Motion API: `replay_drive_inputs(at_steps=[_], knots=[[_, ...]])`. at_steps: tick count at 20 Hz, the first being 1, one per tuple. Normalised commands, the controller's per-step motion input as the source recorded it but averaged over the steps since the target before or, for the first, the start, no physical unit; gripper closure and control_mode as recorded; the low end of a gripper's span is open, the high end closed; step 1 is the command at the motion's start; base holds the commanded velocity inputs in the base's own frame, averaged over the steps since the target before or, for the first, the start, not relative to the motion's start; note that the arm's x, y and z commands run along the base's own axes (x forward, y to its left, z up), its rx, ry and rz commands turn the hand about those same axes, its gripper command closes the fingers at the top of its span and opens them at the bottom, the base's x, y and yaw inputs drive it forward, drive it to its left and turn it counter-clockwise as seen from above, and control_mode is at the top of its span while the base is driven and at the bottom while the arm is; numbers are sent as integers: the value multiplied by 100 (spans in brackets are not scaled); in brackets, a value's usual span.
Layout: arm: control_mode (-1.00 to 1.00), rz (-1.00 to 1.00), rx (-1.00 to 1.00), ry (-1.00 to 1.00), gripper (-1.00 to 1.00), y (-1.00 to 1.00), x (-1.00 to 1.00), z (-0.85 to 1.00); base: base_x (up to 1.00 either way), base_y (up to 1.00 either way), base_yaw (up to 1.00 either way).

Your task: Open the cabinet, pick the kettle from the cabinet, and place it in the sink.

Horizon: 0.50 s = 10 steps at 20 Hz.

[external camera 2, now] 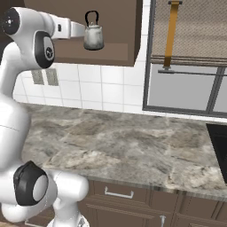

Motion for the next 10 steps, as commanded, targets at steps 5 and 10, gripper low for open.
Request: replay_drive_inputs(at_steps=[5, 10], knots=[[-100, 0, 1, 2, -100, 1, 32, 4, 0, 0, 0], [-100, 0, 0, -2, -100, 4, 33, -12, 0, 0, 0]])
